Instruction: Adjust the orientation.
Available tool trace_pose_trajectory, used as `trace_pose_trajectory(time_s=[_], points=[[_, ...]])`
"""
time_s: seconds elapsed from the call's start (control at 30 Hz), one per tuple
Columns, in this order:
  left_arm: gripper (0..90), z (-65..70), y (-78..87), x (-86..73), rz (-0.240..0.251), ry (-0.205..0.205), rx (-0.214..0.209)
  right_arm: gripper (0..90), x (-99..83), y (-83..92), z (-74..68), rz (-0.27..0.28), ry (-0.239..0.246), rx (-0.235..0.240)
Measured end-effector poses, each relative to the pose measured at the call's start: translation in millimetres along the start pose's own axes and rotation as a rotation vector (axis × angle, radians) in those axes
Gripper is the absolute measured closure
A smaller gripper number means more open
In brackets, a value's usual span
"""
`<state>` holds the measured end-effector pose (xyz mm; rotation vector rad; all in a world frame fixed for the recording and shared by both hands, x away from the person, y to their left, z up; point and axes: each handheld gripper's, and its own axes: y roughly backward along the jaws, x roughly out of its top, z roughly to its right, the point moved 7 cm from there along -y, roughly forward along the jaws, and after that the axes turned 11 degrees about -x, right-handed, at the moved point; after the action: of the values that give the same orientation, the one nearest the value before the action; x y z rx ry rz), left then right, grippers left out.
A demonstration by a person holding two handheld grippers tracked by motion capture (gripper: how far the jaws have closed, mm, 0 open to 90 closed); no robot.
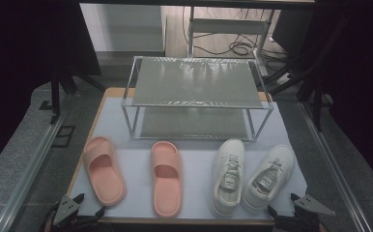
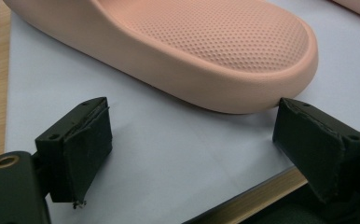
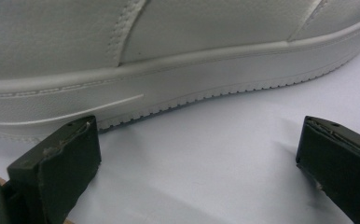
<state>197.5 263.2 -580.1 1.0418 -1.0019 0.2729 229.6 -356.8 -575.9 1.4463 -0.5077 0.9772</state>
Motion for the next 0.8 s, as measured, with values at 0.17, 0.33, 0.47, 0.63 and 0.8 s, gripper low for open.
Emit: trace_pose_trajectory(time_s=[0.17,0.33,0.47,0.63,0.8], points=[[11.7,0.5,-0.2,-0.1,0.001,0.004,0.002,0.0,-0.5,0.1,-0.2,0.008,-0.003,0.002],[13.6,1.3,-0.5,0.9,-0.007,-0.001,-0.002,0.0,-0.5,0.1,-0.4,0.007,-0.005,0.001],[13.6,1.3,-1.0,1.5,-0.015,-0.002,-0.003,0.0,-0.9,0.1,-0.5,0.016,-0.008,0.002],[12.7,2.9,-1.3,2.7,-0.029,0.012,0.010,0.0,-1.5,0.1,-0.5,0.027,-0.010,-0.001],[13.7,4.3,0.2,2.6,-0.042,0.014,0.015,0.0,-2.0,0.2,-0.5,0.033,-0.012,-0.001]])
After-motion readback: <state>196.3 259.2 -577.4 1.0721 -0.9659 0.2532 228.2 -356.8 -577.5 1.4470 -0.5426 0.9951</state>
